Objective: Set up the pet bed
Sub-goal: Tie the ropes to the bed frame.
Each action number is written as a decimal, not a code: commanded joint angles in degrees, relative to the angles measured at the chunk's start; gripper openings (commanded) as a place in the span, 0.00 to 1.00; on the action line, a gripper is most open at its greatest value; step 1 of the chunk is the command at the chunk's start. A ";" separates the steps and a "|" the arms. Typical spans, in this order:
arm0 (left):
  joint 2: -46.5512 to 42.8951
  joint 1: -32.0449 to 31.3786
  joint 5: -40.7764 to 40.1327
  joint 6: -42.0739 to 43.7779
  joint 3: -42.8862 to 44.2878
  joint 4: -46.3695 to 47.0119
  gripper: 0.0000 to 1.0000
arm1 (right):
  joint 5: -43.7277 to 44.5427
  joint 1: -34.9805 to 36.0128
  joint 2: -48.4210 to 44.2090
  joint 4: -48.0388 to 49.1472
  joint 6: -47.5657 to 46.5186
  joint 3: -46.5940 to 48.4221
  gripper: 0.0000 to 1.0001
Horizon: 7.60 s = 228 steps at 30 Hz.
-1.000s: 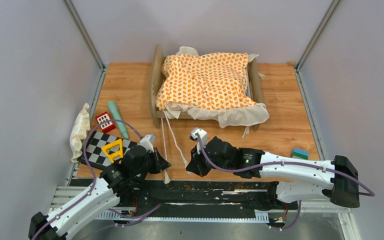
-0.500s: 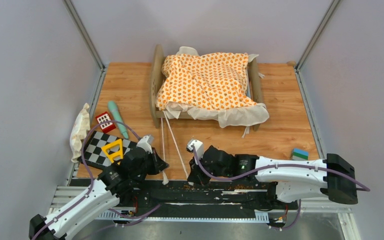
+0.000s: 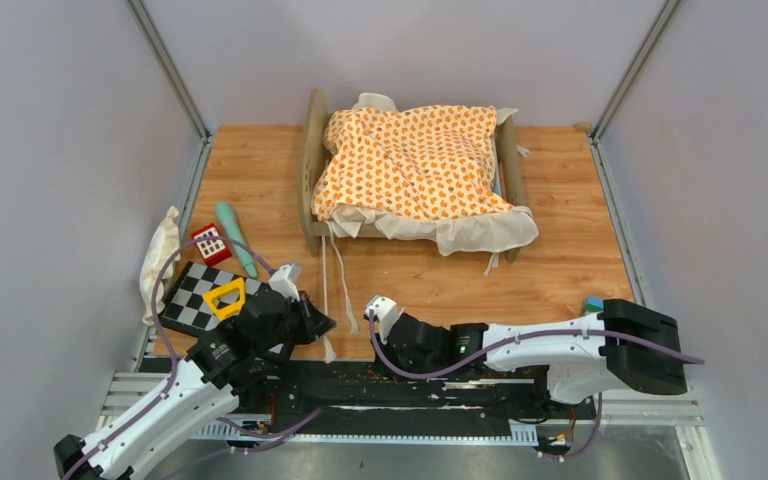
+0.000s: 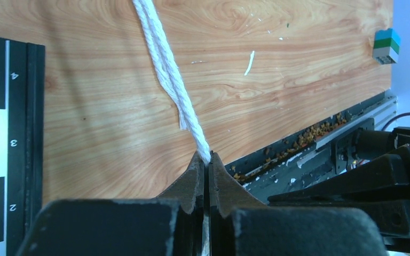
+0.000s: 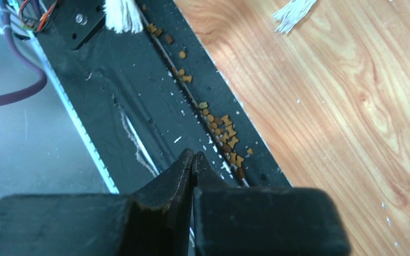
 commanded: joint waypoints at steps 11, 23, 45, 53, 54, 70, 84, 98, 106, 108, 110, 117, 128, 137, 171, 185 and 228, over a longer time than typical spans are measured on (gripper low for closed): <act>1.87 -0.37 -13.57 -11.41 0.75 9.69 0.00 | 19.50 0.57 -7.11 -4.05 6.53 -0.12 0.25; 16.74 -0.40 -22.56 -25.51 -0.49 25.42 0.00 | 24.98 0.49 -23.41 -12.33 9.92 -6.07 0.28; 43.85 -0.39 -28.38 -32.73 0.42 46.33 0.20 | 29.98 0.48 -34.64 -21.24 13.49 -10.52 0.29; 45.46 -0.37 -26.19 -29.53 2.22 47.12 0.58 | 30.66 0.43 -37.02 -20.38 13.92 -12.46 0.30; 45.68 -0.37 -25.45 -28.82 2.72 47.31 0.60 | 30.75 0.45 -37.09 -20.34 13.86 -12.62 0.30; 22.65 -0.28 -34.28 -14.20 4.33 20.94 0.68 | 28.44 0.48 -37.32 -17.20 11.72 -13.19 0.34; 25.65 12.02 -19.98 -0.07 5.71 25.26 0.44 | 27.22 -1.38 -25.15 -7.27 5.23 -7.39 0.20; 39.31 16.98 -11.77 4.59 8.73 41.06 0.00 | 6.29 -14.26 -6.56 -1.70 2.44 3.06 0.00; 51.02 17.72 -12.68 3.50 11.07 48.57 0.00 | 2.73 -14.20 -0.66 -1.65 2.49 6.59 0.00; 53.23 17.74 -13.68 2.64 11.28 49.86 0.00 | 2.73 -14.20 -0.91 -1.48 2.77 6.24 0.00; 55.16 17.69 -15.45 1.44 10.92 51.55 0.00 | 2.84 -14.20 -1.31 -1.48 2.79 5.70 0.00; 61.60 17.71 -18.87 -2.73 9.45 57.87 0.00 | 3.76 -14.24 -2.60 -1.48 3.11 4.33 0.00; 64.58 17.75 -18.90 -5.78 4.94 57.33 0.00 | 5.20 -14.22 0.62 -1.48 4.23 5.64 0.00; 67.50 17.74 -16.82 -6.19 3.15 59.59 0.00 | 7.03 -14.22 6.37 1.87 3.69 9.33 0.00; 64.87 17.74 -16.79 -4.94 -0.03 58.94 0.00 | 2.57 -16.54 27.34 7.79 6.50 18.58 0.00; 63.53 17.74 -16.62 -4.20 -0.68 58.07 0.00 | 10.84 -18.17 27.39 -1.80 2.47 21.20 0.00; 47.37 17.74 -12.45 4.77 -4.36 46.03 0.00 | -14.18 -17.34 18.53 -7.84 -46.08 25.00 0.34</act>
